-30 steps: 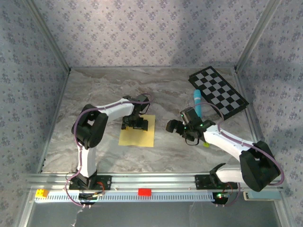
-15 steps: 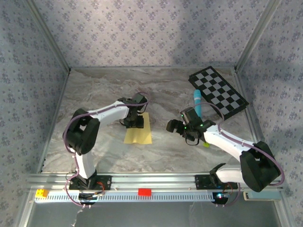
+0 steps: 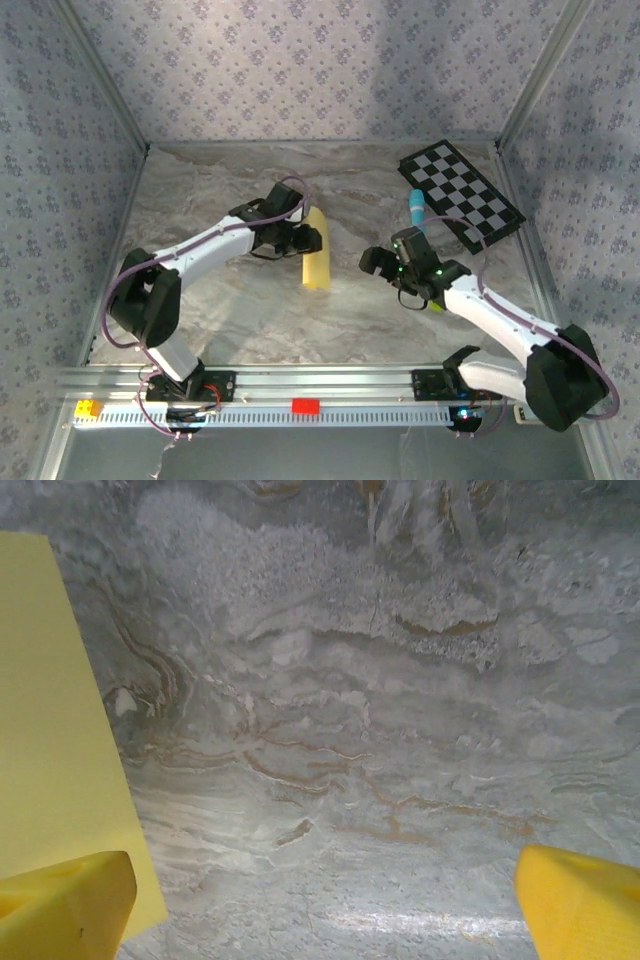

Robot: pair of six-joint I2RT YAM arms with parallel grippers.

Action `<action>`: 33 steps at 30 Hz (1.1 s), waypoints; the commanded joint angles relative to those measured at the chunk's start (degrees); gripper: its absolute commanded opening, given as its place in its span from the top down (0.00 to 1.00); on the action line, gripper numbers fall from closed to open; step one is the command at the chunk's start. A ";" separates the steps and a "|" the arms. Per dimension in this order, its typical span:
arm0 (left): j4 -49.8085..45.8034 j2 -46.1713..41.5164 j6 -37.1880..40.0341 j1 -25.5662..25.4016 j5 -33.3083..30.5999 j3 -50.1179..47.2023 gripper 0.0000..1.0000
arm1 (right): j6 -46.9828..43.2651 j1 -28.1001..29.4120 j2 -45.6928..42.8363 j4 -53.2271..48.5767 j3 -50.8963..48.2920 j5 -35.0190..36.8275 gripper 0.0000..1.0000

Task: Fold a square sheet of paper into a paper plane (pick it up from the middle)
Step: First fold the square sheet of paper in half at the center of the table.

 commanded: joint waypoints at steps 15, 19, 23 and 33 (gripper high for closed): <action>30.30 6.10 -19.35 -1.37 15.05 -15.08 0.63 | 1.10 -2.33 -7.95 11.49 -8.76 -3.60 0.10; 29.39 8.40 -18.41 -1.40 13.65 -15.87 0.63 | 1.59 -2.37 -5.35 13.10 -8.25 -5.66 0.12; 26.85 9.02 -16.44 -1.44 11.69 -15.79 0.60 | 1.13 -2.37 -3.23 12.87 -7.21 -6.58 0.12; 19.24 7.44 -11.07 -1.52 5.19 -13.89 0.48 | 0.13 -1.85 1.50 11.60 -4.40 -8.35 0.10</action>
